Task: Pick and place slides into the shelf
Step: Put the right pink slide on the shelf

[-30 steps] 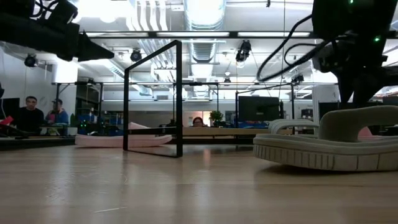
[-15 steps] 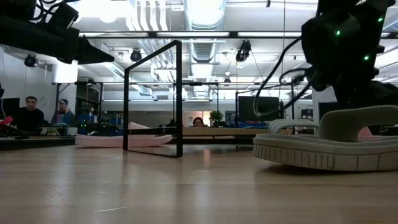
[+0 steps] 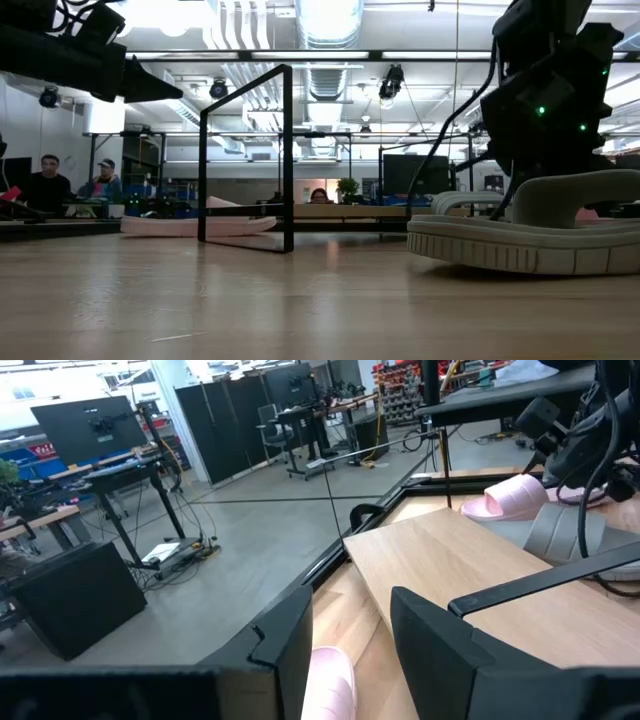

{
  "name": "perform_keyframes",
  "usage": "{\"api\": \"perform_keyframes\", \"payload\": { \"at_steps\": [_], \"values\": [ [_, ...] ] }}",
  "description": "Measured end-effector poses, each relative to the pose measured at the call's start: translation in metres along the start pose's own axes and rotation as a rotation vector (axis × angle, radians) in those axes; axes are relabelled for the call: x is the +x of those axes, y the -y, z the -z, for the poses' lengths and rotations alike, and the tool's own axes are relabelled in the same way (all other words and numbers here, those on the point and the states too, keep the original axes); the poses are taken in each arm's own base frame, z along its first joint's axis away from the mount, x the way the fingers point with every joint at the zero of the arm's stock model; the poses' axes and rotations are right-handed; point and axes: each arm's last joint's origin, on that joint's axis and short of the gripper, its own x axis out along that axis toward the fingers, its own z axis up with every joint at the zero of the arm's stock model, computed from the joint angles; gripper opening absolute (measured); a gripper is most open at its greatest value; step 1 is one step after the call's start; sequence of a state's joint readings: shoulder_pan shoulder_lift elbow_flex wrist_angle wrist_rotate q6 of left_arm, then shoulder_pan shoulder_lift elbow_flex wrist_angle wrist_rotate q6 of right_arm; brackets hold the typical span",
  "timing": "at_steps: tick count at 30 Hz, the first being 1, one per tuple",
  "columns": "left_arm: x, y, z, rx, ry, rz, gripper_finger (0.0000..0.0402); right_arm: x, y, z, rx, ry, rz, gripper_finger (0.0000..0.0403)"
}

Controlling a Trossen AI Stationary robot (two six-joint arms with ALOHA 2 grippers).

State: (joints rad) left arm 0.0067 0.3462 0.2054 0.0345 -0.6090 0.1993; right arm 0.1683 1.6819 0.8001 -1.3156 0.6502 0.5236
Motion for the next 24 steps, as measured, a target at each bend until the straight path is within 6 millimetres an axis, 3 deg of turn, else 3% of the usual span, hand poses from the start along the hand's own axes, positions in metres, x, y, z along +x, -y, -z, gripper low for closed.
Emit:
{"api": "perform_keyframes", "payload": {
  "at_steps": [15, 20, 24],
  "values": [
    [0.0, 0.0, 0.0, 0.0, 0.0, 0.0, 0.0122, 0.026, -0.005, -0.016, -0.007, -0.146, 0.006, 0.0137],
    [0.0, 0.0, 0.0, 0.0, 0.001, 0.001, 0.0122, 0.027, -0.003, -0.016, -0.002, -0.151, 0.011, 0.0094],
    [0.0, 0.0, 0.0, 0.0, 0.0, 0.0, 0.0122, 0.027, -0.002, -0.016, 0.001, -0.149, 0.017, 0.0037]
  ]
}}
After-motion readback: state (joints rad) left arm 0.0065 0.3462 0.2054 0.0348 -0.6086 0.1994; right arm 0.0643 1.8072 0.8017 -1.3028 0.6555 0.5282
